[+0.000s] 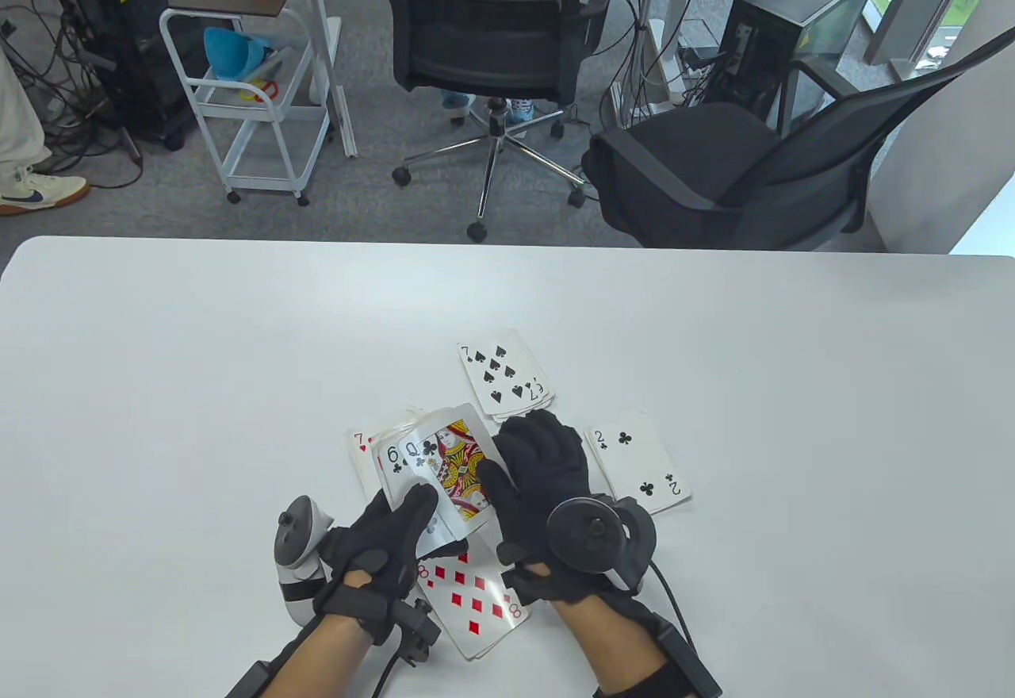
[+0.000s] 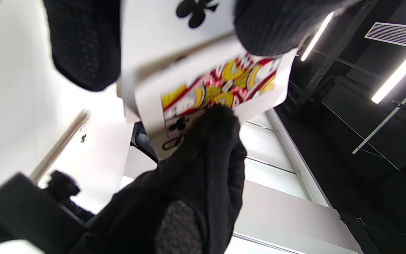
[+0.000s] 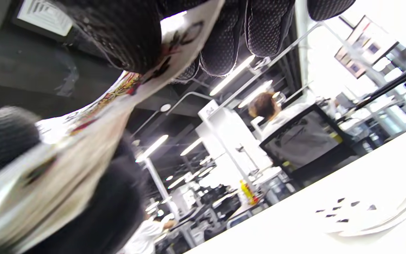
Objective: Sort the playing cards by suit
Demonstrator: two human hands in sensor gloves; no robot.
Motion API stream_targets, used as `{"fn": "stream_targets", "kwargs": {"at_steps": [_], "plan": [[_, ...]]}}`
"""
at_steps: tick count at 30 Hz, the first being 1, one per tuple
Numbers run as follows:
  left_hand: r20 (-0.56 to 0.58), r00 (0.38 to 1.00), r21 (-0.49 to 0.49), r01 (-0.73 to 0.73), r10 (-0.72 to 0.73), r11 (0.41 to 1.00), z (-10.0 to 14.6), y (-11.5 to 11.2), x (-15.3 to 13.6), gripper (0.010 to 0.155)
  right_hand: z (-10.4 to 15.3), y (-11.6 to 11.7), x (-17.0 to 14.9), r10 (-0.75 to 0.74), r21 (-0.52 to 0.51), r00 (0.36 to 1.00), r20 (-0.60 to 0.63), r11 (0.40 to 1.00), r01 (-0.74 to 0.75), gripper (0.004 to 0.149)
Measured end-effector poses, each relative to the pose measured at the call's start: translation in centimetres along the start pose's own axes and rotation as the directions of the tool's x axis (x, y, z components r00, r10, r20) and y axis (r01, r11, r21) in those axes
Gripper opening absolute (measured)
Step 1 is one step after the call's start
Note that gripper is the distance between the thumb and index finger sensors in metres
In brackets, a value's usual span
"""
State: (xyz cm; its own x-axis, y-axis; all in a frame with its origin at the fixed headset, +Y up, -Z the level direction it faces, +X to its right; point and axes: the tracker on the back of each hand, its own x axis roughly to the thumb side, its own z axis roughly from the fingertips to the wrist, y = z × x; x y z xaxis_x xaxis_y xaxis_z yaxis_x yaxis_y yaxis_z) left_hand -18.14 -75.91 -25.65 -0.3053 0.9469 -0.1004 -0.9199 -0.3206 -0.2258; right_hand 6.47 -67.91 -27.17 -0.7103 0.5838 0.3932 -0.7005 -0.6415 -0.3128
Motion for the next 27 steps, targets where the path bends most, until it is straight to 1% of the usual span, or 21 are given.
{"fn": "stream_targets", "kwargs": {"at_steps": [1, 4, 6, 8, 9, 10, 12, 14, 15, 16, 17, 19, 20, 24, 27], "plan": [[0.001, 1.0, 0.0, 0.0, 0.0, 1.0, 0.0, 0.0, 0.0, 0.055, -0.2, -0.4, -0.4, 0.011, -0.016, 1.0, -0.02, 1.0, -0.011, 0.041], [0.006, 1.0, 0.001, -0.004, 0.004, 1.0, 0.0, 0.1, 0.2, 0.055, -1.0, -2.1, -2.9, 0.013, -0.065, 0.991, -0.133, 0.998, -0.022, 0.039], [0.012, 1.0, -0.001, -0.007, 0.007, 1.0, 0.0, 0.1, 0.3, 0.055, -1.4, -3.5, -5.5, 0.029, -0.098, 0.972, -0.233, 0.994, -0.053, 0.039], [0.015, 1.0, -0.002, -0.008, 0.008, 1.0, 0.0, 0.0, 0.3, 0.054, -1.6, -4.4, -7.8, 0.045, -0.124, 0.951, -0.305, 0.988, -0.087, 0.039], [0.014, 1.0, -0.005, -0.007, 0.007, 1.0, 0.0, -0.1, 0.2, 0.054, -1.7, -4.9, -9.1, 0.072, -0.109, 0.933, -0.353, 0.987, -0.117, 0.039], [0.012, 1.0, -0.006, -0.006, 0.006, 1.0, 0.0, -0.1, 0.2, 0.054, -1.7, -5.2, -9.9, 0.093, -0.09, 0.919, -0.383, 0.987, -0.137, 0.038], [0.007, 1.0, -0.009, -0.002, 0.003, 1.0, -0.1, -0.1, 0.1, 0.054, -1.8, -5.7, -11.8, 0.157, -0.007, 0.879, -0.45, 0.984, -0.18, 0.038], [0.005, 1.0, -0.011, -0.001, 0.001, 1.0, -0.1, -0.2, 0.1, 0.054, -1.9, -5.7, -13.2, 0.25, 0.133, 0.826, -0.505, 0.968, -0.212, 0.038], [0.006, 1.0, -0.012, -0.001, 0.001, 1.0, -0.1, -0.2, 0.0, 0.054, -1.9, -5.5, -13.9, 0.302, 0.22, 0.796, -0.525, 0.951, -0.215, 0.038], [0.007, 1.0, -0.012, -0.001, 0.001, 1.0, -0.1, -0.3, 0.0, 0.054, -1.9, -5.3, -14.3, 0.331, 0.278, 0.78, -0.53, 0.938, -0.209, 0.038], [0.006, 1.0, -0.013, -0.001, 0.001, 1.0, -0.1, -0.3, 0.0, 0.054, -1.9, -4.9, -14.6, 0.364, 0.327, 0.762, -0.536, 0.921, -0.211, 0.038], [0.007, 1.0, -0.012, -0.002, 0.002, 1.0, -0.1, -0.3, 0.0, 0.055, -1.8, -4.0, -15.0, 0.442, 0.392, 0.729, -0.523, 0.884, -0.255, 0.038], [0.007, 1.0, -0.012, -0.004, 0.004, 1.0, -0.1, -0.3, 0.0, 0.054, -1.8, -3.5, -15.2, 0.505, 0.432, 0.696, -0.51, 0.851, -0.3, 0.038], [0.008, 1.0, -0.011, -0.003, 0.003, 1.0, 0.0, -0.2, 0.0, 0.054, -1.8, -2.4, -15.5, 0.636, 0.479, 0.616, -0.465, 0.766, -0.429, 0.042], [0.009, 1.0, -0.009, -0.005, 0.005, 1.0, 0.0, -0.1, 0.1, 0.055, -1.8, -2.1, -15.4, 0.674, 0.471, 0.581, -0.456, 0.737, -0.485, 0.05]]}}
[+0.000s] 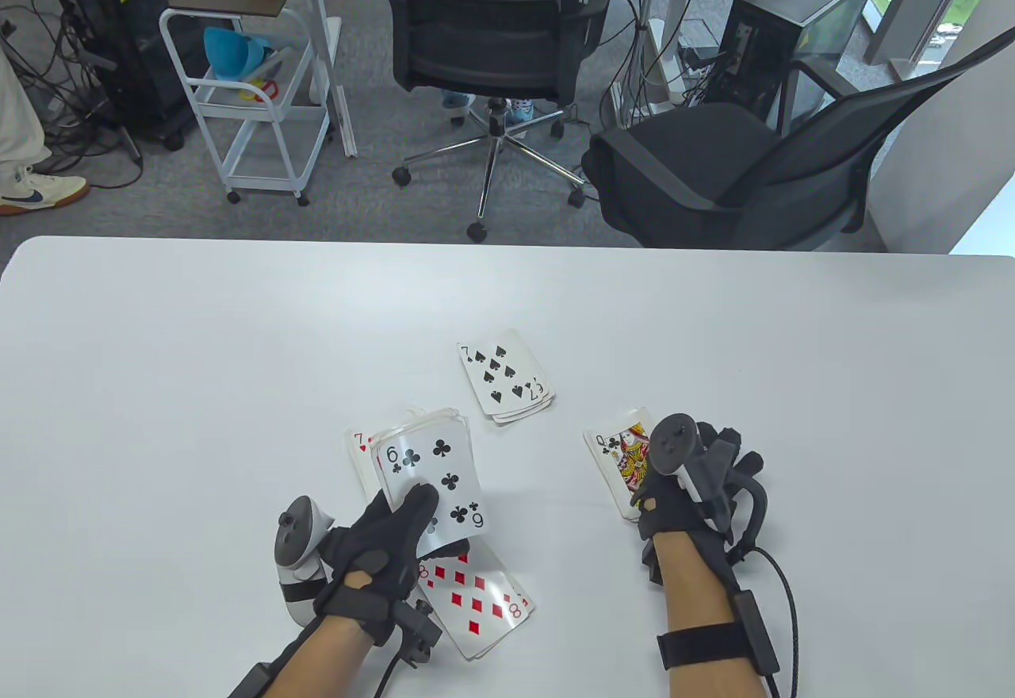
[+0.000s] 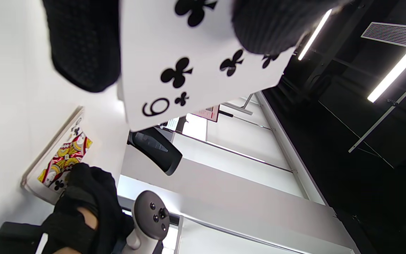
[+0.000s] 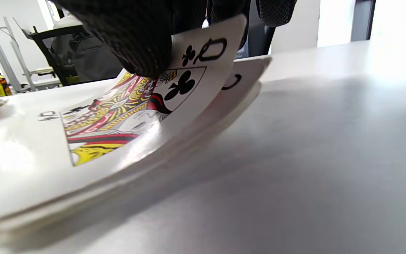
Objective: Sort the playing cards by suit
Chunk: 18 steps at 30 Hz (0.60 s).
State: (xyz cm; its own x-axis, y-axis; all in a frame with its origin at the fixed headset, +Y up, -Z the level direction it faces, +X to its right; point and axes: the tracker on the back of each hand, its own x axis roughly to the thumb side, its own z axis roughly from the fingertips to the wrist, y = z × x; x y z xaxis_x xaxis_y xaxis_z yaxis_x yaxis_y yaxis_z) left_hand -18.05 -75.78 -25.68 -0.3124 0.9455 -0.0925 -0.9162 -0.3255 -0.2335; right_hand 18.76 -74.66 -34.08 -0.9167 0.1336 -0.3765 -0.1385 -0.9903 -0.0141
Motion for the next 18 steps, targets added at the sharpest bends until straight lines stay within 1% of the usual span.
{"fn": "stream_targets", "kwargs": {"at_steps": [2, 7, 9, 10, 12, 14, 15, 17, 18], "plan": [[-0.001, 1.0, -0.001, 0.001, -0.001, 1.0, 0.0, 0.0, 0.0, 0.054, 0.3, -0.3, 0.2, -0.003, -0.041, 1.0, 0.014, 0.999, 0.004, 0.054], [0.0, 1.0, -0.003, 0.003, -0.003, 1.0, 0.0, 0.0, 0.0, 0.054, 1.8, -1.5, 1.7, -0.089, -0.109, 0.989, 0.117, 0.989, 0.102, 0.051], [-0.001, 1.0, 0.0, 0.001, -0.001, 1.0, 0.1, 0.0, 0.0, 0.054, 2.8, -2.3, 2.6, -0.142, -0.132, 0.969, 0.2, 0.977, 0.17, 0.05], [0.0, 1.0, 0.001, 0.003, -0.003, 1.0, 0.1, 0.0, 0.0, 0.054, 3.5, -2.7, 3.2, -0.189, -0.149, 0.949, 0.253, 0.962, 0.231, 0.049], [0.0, 1.0, 0.004, 0.002, -0.002, 1.0, 0.1, 0.0, 0.0, 0.054, 4.6, -3.3, 4.3, -0.274, -0.145, 0.893, 0.356, 0.928, 0.343, 0.049], [-0.002, 1.0, 0.006, 0.007, -0.007, 1.0, 0.1, 0.0, 0.0, 0.054, 6.2, -4.1, 5.8, -0.371, -0.116, 0.798, 0.474, 0.873, 0.475, 0.049], [-0.003, 1.0, 0.007, 0.009, -0.009, 1.0, 0.1, 0.1, 0.0, 0.054, 6.8, -4.4, 6.3, -0.393, -0.107, 0.764, 0.511, 0.854, 0.51, 0.049], [-0.004, 1.0, 0.012, 0.014, -0.014, 1.0, 0.1, 0.1, 0.1, 0.054, 8.6, -4.9, 7.9, -0.45, -0.038, 0.659, 0.603, 0.809, 0.587, 0.05], [-0.004, 1.0, 0.014, 0.017, -0.017, 1.0, 0.1, 0.2, 0.1, 0.054, 9.2, -4.9, 8.4, -0.471, -0.008, 0.622, 0.625, 0.794, 0.608, 0.051]]}}
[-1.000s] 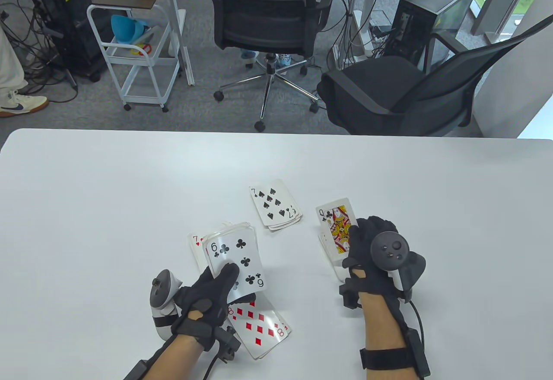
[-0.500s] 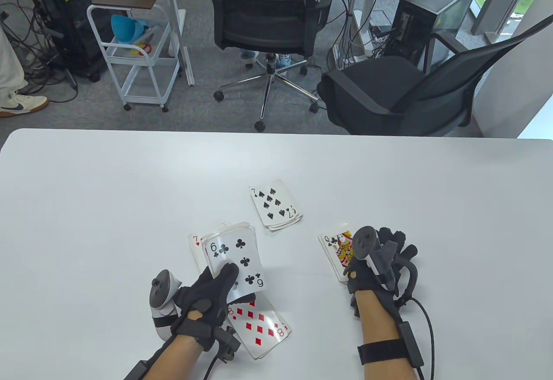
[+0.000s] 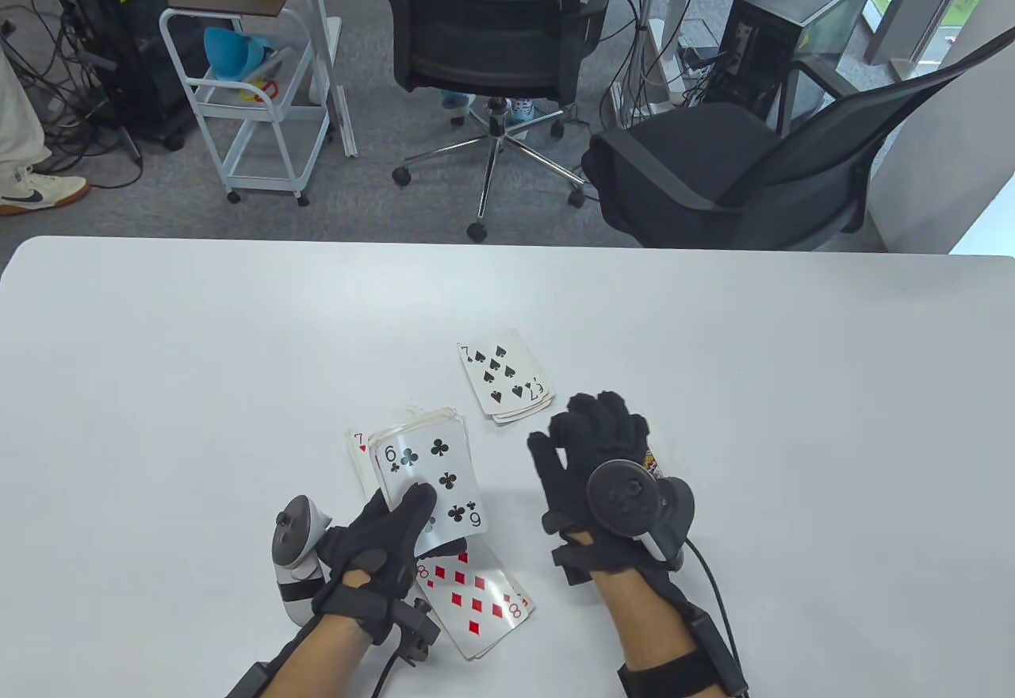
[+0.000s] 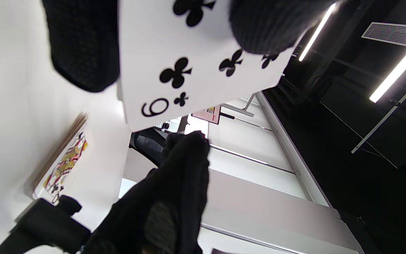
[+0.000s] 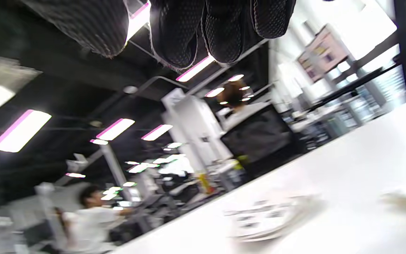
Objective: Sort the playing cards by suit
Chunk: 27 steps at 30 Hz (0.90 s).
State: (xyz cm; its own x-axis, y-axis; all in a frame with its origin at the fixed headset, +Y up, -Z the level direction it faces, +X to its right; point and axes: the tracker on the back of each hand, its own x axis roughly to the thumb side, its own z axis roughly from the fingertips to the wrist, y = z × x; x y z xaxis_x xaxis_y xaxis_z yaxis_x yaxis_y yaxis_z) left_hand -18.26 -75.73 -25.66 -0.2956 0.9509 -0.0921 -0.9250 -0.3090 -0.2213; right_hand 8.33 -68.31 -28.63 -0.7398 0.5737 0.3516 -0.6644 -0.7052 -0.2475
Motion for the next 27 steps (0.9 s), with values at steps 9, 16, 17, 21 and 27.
{"fn": "stream_targets", "kwargs": {"at_steps": [9, 16, 17, 21, 27], "plan": [[0.016, 1.0, 0.018, -0.005, 0.005, 1.0, 0.1, 0.1, 0.1, 0.053, 1.7, 2.6, 4.3, 0.021, 0.102, 0.988, 0.156, 0.994, -0.037, 0.062], [0.015, 1.0, 0.018, -0.006, 0.006, 1.0, 0.2, 0.1, 0.2, 0.052, 2.0, 3.0, 4.5, -0.053, 0.062, 0.989, 0.135, 0.997, 0.045, 0.055], [0.013, 1.0, 0.018, -0.011, 0.01, 1.0, 0.2, 0.1, 0.1, 0.053, 2.0, 3.0, 4.5, -0.067, 0.057, 0.989, 0.133, 0.997, 0.06, 0.053], [0.009, 1.0, 0.015, -0.013, 0.013, 1.0, 0.2, 0.0, 0.1, 0.053, 2.0, 2.8, 4.4, -0.066, 0.036, 0.988, 0.141, 0.997, 0.062, 0.046], [0.006, 1.0, 0.013, -0.013, 0.013, 1.0, 0.2, -0.1, 0.1, 0.055, 1.9, 2.3, 4.1, -0.048, 0.012, 0.989, 0.142, 0.999, 0.047, 0.038]]}}
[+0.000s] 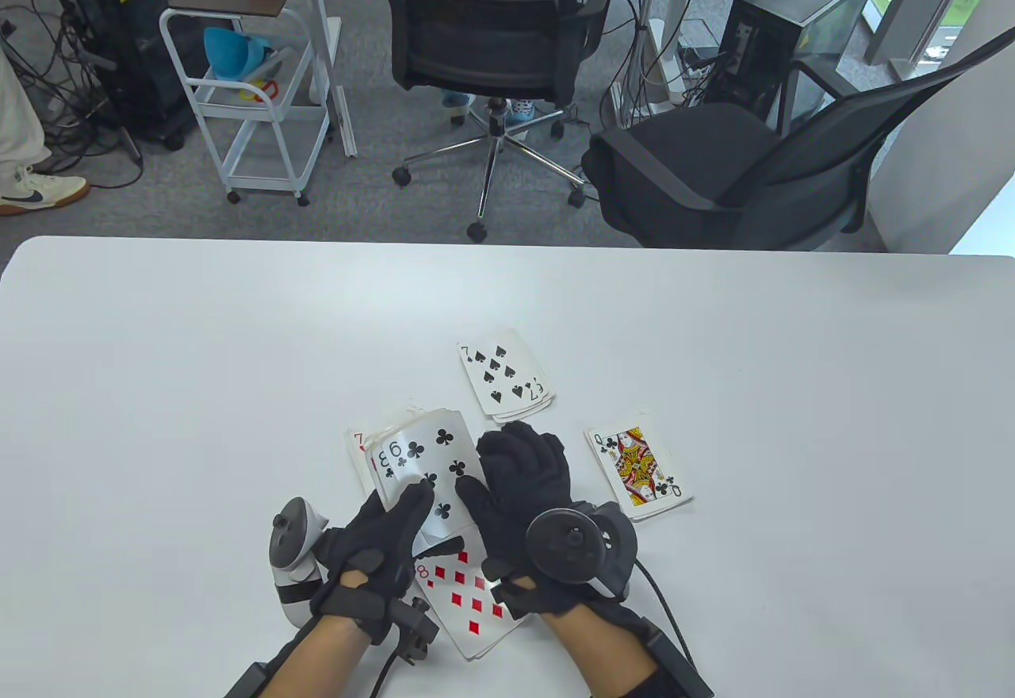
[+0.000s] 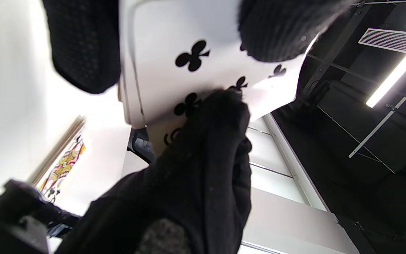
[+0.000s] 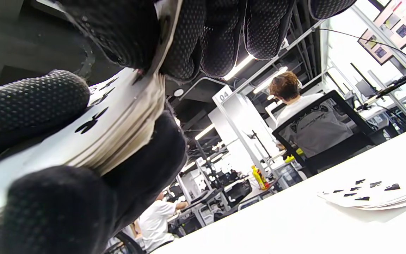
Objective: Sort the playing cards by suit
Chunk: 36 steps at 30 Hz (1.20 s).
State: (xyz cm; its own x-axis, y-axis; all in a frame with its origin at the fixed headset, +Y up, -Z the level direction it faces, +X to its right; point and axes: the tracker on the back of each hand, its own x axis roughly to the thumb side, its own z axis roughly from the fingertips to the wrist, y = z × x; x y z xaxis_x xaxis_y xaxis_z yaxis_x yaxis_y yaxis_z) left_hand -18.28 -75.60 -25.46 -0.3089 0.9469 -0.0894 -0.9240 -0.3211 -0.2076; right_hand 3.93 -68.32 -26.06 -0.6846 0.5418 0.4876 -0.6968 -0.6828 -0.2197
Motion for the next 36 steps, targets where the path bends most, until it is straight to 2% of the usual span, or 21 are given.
{"fn": "stream_targets", "kwargs": {"at_steps": [7, 13, 17, 21, 24, 27, 30, 34, 36], "plan": [[0.0, 1.0, -0.002, 0.002, -0.002, 1.0, 0.0, 0.0, 0.0, 0.055, -0.1, -0.3, -0.5, 0.004, -0.022, 0.999, -0.033, 1.0, -0.004, 0.044], [-0.016, 1.0, 0.007, 0.016, -0.016, 1.0, 0.0, 0.1, -0.1, 0.055, -0.5, -1.1, -1.9, 0.007, -0.041, 0.997, -0.083, 0.999, -0.011, 0.041], [-0.02, 1.0, 0.001, 0.01, -0.01, 1.0, 0.0, -0.1, -0.2, 0.054, -1.0, -2.5, -4.6, 0.009, -0.064, 0.983, -0.183, 0.998, -0.021, 0.04], [-0.005, 1.0, -0.014, 0.011, -0.011, 1.0, -0.1, -0.5, 0.0, 0.054, -1.2, -4.0, -7.8, -0.082, -0.082, 0.943, -0.323, 0.995, 0.058, 0.039], [-0.003, 1.0, -0.017, 0.03, -0.03, 0.999, -0.1, -0.5, 0.0, 0.054, -1.3, -5.4, -9.8, -0.016, -0.074, 0.916, -0.4, 0.997, -0.015, 0.038], [-0.006, 1.0, -0.012, 0.025, -0.025, 1.0, -0.1, -0.4, 0.0, 0.054, -1.1, -6.7, -12.5, 0.079, -0.006, 0.864, -0.496, 0.995, -0.095, 0.038], [-0.007, 1.0, -0.013, 0.029, -0.029, 0.999, -0.1, -0.4, 0.0, 0.054, -0.7, -6.9, -15.1, 0.109, 0.096, 0.793, -0.6, 0.993, -0.064, 0.038], [-0.01, 0.999, -0.014, 0.031, -0.031, 0.999, -0.1, -0.5, -0.1, 0.053, -0.3, -6.8, -17.2, 0.285, 0.27, 0.7, -0.654, 0.953, -0.136, 0.038], [-0.008, 0.999, -0.014, 0.032, -0.032, 0.999, -0.1, -0.4, -0.1, 0.054, -0.1, -6.5, -17.9, 0.305, 0.316, 0.675, -0.672, 0.942, -0.111, 0.038]]}}
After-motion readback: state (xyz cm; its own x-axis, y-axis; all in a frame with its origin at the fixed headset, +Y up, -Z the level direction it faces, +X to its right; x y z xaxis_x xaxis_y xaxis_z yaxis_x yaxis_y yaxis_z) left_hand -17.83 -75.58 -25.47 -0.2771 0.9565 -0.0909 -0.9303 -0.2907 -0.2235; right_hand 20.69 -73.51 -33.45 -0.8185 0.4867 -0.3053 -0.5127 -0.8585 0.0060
